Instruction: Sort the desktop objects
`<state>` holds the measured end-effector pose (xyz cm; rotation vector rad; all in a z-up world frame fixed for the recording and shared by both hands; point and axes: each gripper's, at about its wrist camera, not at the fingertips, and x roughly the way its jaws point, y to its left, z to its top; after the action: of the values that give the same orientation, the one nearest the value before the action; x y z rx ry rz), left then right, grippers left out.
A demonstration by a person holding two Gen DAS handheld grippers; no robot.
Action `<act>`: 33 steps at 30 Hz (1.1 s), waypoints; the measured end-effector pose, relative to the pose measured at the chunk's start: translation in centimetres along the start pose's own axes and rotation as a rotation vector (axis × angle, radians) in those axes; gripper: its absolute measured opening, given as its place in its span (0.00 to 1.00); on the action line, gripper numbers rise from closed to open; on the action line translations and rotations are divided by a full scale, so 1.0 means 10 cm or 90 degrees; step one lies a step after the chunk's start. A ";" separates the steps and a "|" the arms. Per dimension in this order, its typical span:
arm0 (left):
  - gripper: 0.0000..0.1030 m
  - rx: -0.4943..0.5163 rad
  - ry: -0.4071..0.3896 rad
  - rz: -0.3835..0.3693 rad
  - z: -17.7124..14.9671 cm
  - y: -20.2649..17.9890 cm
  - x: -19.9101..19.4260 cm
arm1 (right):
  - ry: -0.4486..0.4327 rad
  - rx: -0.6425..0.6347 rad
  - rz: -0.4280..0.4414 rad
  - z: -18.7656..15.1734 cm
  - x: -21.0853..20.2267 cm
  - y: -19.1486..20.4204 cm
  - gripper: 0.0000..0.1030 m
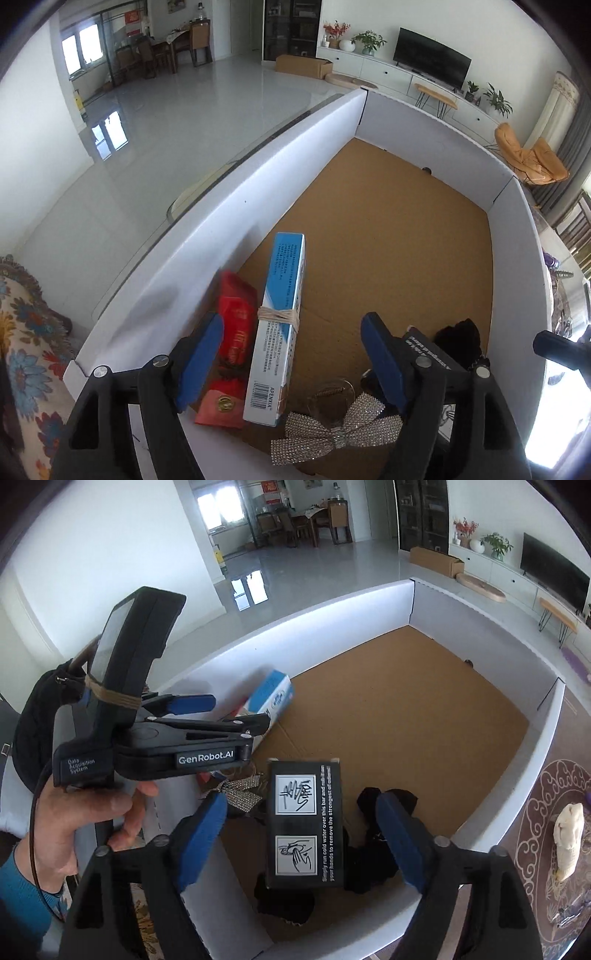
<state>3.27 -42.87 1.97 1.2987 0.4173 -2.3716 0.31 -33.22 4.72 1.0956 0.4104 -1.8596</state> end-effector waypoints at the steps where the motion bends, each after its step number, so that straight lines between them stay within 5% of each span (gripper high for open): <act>1: 0.77 -0.002 -0.013 0.002 0.01 0.00 -0.03 | -0.013 -0.006 -0.006 -0.03 -0.05 -0.01 0.88; 7: 0.78 -0.010 -0.099 0.011 -0.08 -0.04 -0.32 | -0.128 0.024 -0.045 -0.21 -0.58 -0.33 0.93; 13: 0.78 -0.015 -0.141 -0.090 -0.33 -0.37 -0.68 | -0.216 0.093 -0.131 -0.90 -1.01 -1.06 1.00; 22: 0.79 0.147 -0.185 -0.250 -0.76 -1.71 -1.46 | -0.060 0.248 -0.345 -2.57 -1.26 -2.65 1.00; 25: 0.91 0.213 -0.166 -0.289 -0.94 -2.23 -1.56 | -0.026 0.280 -0.395 -3.01 -1.47 -2.97 1.00; 33: 0.93 0.317 -0.043 -0.285 -1.57 -3.40 -0.75 | -0.060 0.379 -0.380 -3.52 -1.72 -3.33 1.00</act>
<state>1.98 -4.66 2.37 1.4405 0.0991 -3.0252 -5.93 16.74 -5.61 1.3591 0.1247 -2.6597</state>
